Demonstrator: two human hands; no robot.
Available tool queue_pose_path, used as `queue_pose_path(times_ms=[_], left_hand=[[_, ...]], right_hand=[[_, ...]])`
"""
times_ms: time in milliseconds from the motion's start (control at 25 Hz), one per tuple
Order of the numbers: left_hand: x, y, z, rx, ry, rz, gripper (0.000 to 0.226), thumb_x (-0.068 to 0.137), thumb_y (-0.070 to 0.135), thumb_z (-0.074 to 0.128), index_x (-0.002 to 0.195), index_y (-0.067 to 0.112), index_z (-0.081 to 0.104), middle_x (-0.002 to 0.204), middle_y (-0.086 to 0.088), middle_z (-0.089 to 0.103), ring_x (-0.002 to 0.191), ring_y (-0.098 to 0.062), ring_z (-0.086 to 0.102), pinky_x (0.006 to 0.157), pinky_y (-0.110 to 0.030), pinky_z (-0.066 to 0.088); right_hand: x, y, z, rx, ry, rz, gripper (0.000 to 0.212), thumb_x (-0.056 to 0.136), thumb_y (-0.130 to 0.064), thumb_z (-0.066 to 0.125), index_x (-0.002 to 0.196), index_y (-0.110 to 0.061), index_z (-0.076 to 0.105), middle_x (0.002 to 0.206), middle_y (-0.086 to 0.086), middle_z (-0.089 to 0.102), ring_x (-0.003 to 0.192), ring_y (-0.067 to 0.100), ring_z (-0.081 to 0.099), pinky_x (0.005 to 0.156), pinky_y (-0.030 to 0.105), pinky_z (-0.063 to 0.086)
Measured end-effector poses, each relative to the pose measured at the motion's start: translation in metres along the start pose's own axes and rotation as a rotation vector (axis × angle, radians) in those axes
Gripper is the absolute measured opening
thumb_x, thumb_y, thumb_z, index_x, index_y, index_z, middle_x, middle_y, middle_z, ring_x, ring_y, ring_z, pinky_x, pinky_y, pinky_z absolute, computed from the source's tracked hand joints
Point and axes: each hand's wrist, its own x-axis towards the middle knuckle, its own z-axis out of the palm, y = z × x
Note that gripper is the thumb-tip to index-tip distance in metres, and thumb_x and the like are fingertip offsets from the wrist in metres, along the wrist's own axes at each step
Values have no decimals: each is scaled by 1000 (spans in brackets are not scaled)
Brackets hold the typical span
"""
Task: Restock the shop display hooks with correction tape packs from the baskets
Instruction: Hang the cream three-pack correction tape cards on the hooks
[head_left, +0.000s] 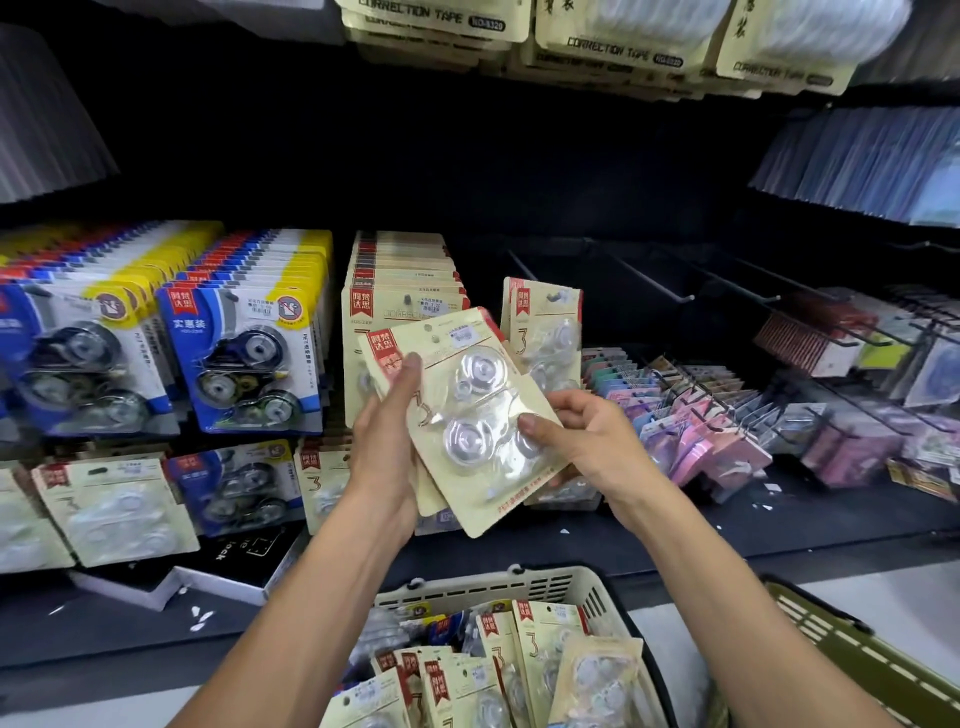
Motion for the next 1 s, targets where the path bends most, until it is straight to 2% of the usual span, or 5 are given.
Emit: queue_pose_path(times_ms=[80,280,520,760,1000], left_hand=[[1,2,0,-4,54,4,34,101,39,58,128,20,66,110,-6,77,100,-27,74,90,-52,59],[0,3,-1,33,202,128,18,108,25,49,115,21,65,85,8,70,52,-1,67,43,-19,50],[-1,3,-1,77,212,150,16,108,28,49,103,28,65,89,10,72,62,-2,69,51,-22,55],[-3,3,2,129,226,157,16,108,29,48,103,28,64,92,12,69,72,-2,66,55,-19,52],[-3,2,3,122,224,158,20,108,29,49,96,31,64,94,9,72,84,-13,68,73,-33,57]], right_hand=[[1,2,-1,87,55,3,28,88,-20,75,110,-7,62,94,7,76,69,23,71,47,32,56],[6,2,-16,217,373,-44,20,94,-20,69,110,-9,63,96,4,75,71,20,72,42,27,53],[13,13,-30,164,650,-49,27,86,-33,77,102,-31,55,103,0,72,84,28,74,73,57,60],[15,14,-30,133,729,-82,16,91,-36,72,94,-23,63,118,2,68,72,24,73,53,35,59],[12,12,-25,56,669,-100,10,82,-44,72,87,-36,74,100,-14,72,99,33,70,80,53,60]])
